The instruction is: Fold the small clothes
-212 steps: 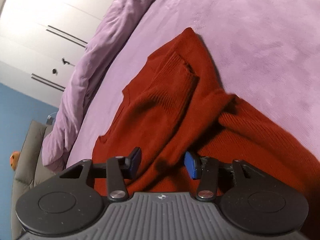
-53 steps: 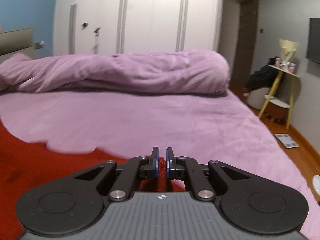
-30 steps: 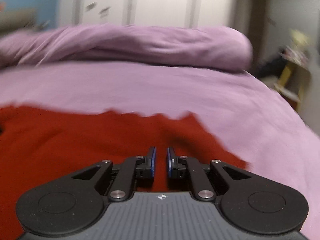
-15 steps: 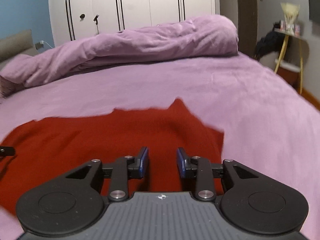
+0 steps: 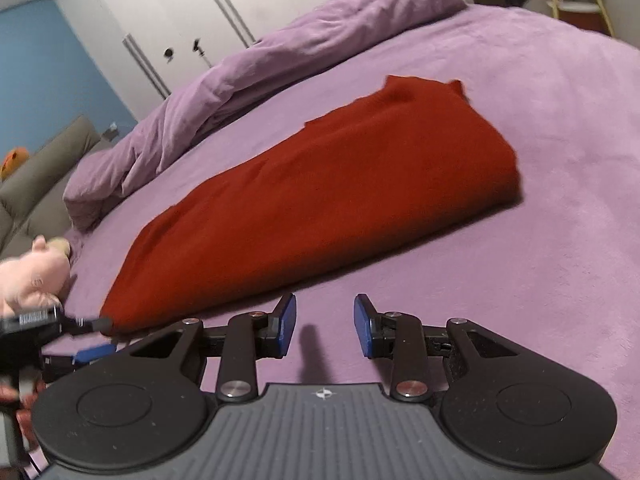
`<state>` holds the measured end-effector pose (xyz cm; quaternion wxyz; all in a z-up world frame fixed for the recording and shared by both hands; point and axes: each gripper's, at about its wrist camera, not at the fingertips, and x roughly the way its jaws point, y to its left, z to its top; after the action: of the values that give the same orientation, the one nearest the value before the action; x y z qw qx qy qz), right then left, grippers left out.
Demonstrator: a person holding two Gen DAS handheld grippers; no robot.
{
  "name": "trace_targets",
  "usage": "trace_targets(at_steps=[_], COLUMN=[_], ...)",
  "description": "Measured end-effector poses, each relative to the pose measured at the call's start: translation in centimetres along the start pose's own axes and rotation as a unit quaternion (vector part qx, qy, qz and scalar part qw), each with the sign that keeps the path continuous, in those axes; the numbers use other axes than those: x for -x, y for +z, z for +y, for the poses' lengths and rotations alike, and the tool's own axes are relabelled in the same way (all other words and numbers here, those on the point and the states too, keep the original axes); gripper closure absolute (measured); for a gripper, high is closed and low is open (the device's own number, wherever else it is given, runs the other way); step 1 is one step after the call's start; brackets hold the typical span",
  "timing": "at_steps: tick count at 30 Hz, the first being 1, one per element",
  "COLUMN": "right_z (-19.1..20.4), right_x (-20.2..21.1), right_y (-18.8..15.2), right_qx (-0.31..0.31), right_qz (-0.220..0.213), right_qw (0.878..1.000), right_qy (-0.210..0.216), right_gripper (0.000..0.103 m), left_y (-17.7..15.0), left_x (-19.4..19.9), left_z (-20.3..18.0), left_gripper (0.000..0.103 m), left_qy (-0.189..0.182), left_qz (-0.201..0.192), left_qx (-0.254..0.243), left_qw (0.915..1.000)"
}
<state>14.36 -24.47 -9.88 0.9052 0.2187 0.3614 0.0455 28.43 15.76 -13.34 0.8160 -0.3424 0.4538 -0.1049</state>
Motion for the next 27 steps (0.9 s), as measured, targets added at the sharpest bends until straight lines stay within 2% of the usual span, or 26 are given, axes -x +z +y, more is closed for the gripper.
trace_targets(at_steps=[2, 4, 6, 8, 10, 13, 17, 20, 23, 25, 27], right_z=[1.0, 1.9, 3.2, 4.8, 6.8, 9.9, 12.7, 14.1, 14.9, 15.1, 14.8], right_x=[-0.3, -0.8, -1.4, -2.1, -2.9, -4.3, -7.2, -9.1, -11.2, -10.8, -9.4], right_y=[0.2, 0.6, 0.9, 1.3, 1.6, 2.1, 2.6, 2.1, 1.3, 1.7, 2.3], right_qx=[0.009, 0.009, 0.025, 0.046, 0.067, 0.103, 0.109, 0.125, 0.156, 0.165, 0.151], right_qz=[0.007, 0.018, 0.015, 0.015, 0.011, -0.002, 0.008, 0.003, 0.022, 0.023, 0.000], right_qw=[1.000, 0.999, 0.999, 0.998, 0.996, 0.993, 0.993, 0.991, 0.987, 0.986, 0.988], right_qy=[0.013, 0.027, 0.034, 0.043, 0.055, 0.050, 0.050, 0.038, 0.023, 0.026, 0.016], right_gripper=[0.072, 0.072, 0.073, 0.073, 0.076, 0.082, 0.087, 0.090, 0.090, 0.090, 0.090], left_y=[0.5, 1.2, 2.0, 2.9, 3.6, 4.7, 5.2, 5.2, 5.3, 5.3, 5.3], left_x=[-0.9, -1.9, -2.7, -3.6, -4.6, -5.9, -6.1, -6.2, -6.2, -5.8, -5.2], left_z=[0.9, 1.9, 2.5, 2.4, 2.4, 2.8, 3.6, 3.7, 3.6, 3.3, 2.7], left_gripper=[0.047, 0.050, 0.053, 0.054, 0.066, 0.073, 0.077, 0.079, 0.081, 0.082, 0.082], left_qy=[-0.026, -0.051, -0.068, -0.068, -0.059, -0.067, -0.084, -0.093, -0.094, -0.090, -0.087], left_qz=[-0.011, -0.015, -0.020, -0.027, -0.026, -0.016, -0.029, -0.031, -0.032, -0.035, -0.041], left_qx=[0.046, 0.103, 0.132, 0.131, 0.130, 0.139, 0.162, 0.160, 0.152, 0.141, 0.125], left_qw=[0.9986, 0.9933, 0.9887, 0.9887, 0.9894, 0.9879, 0.9828, 0.9823, 0.9835, 0.9853, 0.9875])
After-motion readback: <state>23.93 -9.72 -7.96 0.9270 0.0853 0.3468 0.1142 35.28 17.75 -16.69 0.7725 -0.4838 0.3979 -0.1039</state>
